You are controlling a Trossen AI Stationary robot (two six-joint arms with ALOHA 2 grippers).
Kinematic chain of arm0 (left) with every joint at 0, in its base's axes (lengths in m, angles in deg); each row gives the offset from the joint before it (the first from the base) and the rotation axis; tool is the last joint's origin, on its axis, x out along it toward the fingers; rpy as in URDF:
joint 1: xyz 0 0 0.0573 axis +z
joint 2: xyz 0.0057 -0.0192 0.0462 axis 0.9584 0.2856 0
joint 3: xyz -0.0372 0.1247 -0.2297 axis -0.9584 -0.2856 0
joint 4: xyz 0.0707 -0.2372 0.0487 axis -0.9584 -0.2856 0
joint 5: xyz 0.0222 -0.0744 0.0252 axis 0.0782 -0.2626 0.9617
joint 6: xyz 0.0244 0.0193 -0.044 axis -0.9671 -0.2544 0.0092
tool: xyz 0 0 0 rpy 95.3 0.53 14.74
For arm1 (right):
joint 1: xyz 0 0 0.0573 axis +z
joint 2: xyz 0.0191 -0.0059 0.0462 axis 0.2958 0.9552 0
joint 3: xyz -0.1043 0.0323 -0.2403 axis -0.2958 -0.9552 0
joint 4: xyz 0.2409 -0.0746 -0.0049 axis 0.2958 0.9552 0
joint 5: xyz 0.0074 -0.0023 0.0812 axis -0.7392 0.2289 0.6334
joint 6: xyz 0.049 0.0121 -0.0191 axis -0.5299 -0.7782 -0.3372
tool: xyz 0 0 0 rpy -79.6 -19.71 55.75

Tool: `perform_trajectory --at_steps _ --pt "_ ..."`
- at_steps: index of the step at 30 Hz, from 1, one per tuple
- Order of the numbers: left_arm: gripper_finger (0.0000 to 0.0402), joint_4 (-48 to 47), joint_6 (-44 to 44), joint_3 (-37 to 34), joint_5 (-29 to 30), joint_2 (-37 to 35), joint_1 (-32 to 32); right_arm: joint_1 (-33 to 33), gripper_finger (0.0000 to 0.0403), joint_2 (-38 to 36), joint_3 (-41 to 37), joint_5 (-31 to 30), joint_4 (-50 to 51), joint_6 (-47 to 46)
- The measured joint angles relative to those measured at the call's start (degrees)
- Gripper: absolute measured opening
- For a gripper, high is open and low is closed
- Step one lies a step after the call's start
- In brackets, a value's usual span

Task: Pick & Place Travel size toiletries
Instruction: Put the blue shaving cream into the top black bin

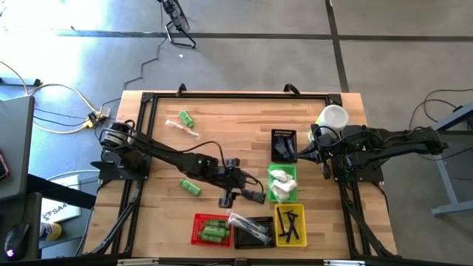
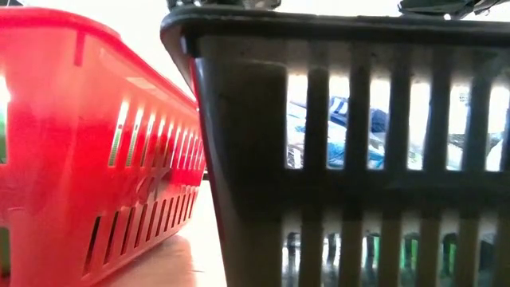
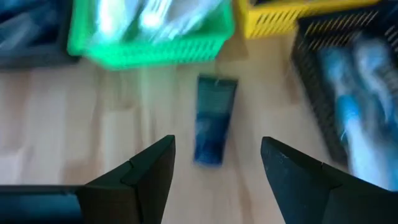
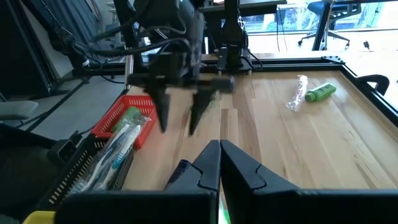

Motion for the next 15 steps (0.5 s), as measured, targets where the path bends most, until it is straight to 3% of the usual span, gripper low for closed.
perform_trajectory --at_steps 15 --pt "0.0232 4.5 0.3 0.0 -4.1 7.9 3.1 0.0 0.0002 0.8 0.0 1.4 0.0 -0.1"
